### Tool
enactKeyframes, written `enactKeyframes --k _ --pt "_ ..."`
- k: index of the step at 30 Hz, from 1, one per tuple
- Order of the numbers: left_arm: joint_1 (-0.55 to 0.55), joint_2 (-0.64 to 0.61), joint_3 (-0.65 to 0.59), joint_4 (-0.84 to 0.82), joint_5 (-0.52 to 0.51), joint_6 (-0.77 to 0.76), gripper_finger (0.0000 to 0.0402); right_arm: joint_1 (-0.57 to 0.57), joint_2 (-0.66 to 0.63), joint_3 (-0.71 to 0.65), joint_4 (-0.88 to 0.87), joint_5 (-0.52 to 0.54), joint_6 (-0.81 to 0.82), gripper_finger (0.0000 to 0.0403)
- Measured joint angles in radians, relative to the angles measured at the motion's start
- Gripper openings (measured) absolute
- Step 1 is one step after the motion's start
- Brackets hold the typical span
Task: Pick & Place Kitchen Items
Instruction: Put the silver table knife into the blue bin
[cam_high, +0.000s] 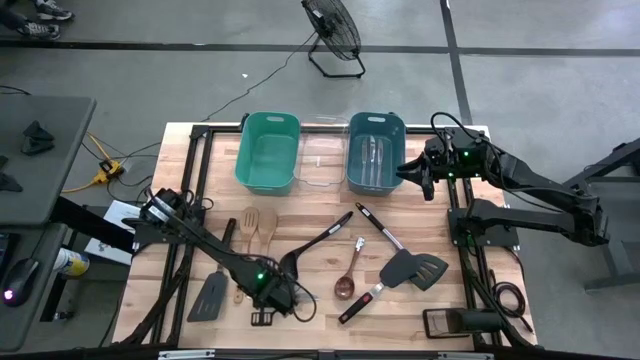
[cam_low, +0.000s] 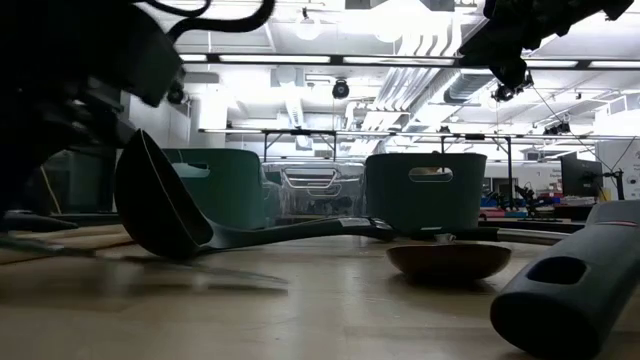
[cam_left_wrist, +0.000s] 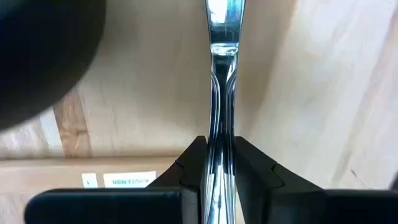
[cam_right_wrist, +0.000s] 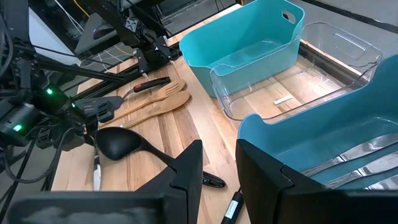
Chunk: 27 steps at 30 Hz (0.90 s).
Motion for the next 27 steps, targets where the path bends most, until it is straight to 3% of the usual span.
enactKeyframes --k 16,27 --pt "0.003 -0.004 0.313 -0.249 -0.022 0.048 0.0052 0.000 0.000 0.000 0.000 -0.022 0.000 0.0089" --pt "0.063 -0.006 0.563 -0.339 -0.322 0.095 0.0052 0.000 0.000 0.000 0.007 -0.076 -0.008 0.0089"
